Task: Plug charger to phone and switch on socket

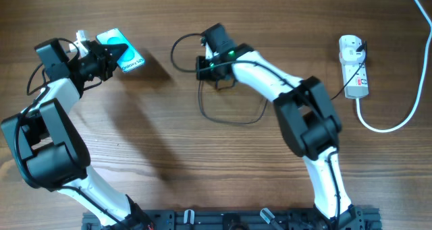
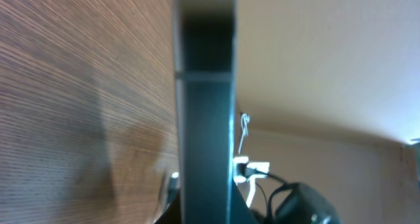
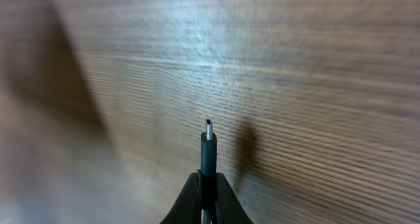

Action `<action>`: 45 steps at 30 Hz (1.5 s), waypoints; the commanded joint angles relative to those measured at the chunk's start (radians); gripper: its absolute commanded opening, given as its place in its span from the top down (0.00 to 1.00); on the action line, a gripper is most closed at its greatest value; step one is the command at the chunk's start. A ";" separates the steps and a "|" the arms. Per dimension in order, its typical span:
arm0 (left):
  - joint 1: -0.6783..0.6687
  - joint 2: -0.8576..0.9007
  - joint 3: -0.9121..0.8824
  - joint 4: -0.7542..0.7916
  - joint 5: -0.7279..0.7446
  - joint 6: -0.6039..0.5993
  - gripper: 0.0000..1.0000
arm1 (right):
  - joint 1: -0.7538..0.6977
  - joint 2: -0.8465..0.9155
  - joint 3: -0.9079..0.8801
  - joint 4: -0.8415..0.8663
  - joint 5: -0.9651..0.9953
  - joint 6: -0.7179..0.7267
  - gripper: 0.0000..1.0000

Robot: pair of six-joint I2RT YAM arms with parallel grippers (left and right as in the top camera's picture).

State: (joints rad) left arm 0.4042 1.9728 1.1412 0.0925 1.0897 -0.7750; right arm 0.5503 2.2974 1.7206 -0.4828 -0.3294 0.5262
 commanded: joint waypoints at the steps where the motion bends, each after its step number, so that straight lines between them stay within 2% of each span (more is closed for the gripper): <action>1: -0.007 0.002 0.019 0.003 0.085 0.011 0.96 | -0.035 -0.180 0.030 -0.002 -0.188 -0.098 0.95; 8: -0.076 0.002 0.019 0.004 0.129 0.008 0.96 | -0.034 -0.380 0.029 -0.109 -0.188 -0.223 0.95; 15: -0.224 -0.024 0.019 0.054 0.127 0.000 0.96 | -0.034 -0.523 0.029 -0.352 -0.190 -0.383 0.95; 20: -0.298 -0.042 0.019 0.175 0.103 -0.133 0.96 | -0.034 -0.566 0.003 -0.472 -0.255 -0.450 0.95; 25: -0.321 -0.045 0.019 0.324 0.125 -0.286 0.96 | -0.035 -0.589 -0.085 -0.466 -0.367 -0.475 0.96; 29: -0.322 -0.045 0.019 0.406 0.152 -0.355 0.96 | -0.067 -0.607 -0.214 -0.370 -0.528 -0.465 0.95; 36: -0.341 -0.045 0.019 0.414 0.163 -0.364 0.96 | -0.161 -0.613 -0.427 -0.178 -0.786 -0.438 0.95; 40: -0.375 -0.045 0.019 0.425 0.163 -0.373 0.96 | -0.179 -0.613 -0.533 -0.011 -0.849 -0.317 0.95; 45: -0.409 -0.045 0.019 0.546 0.170 -0.451 0.96 | -0.177 -0.613 -0.672 0.349 -0.918 -0.054 0.95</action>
State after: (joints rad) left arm 0.0196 1.9709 1.1419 0.5625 1.2259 -1.1580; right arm 0.3702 1.7061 1.1267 -0.2844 -1.1400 0.2504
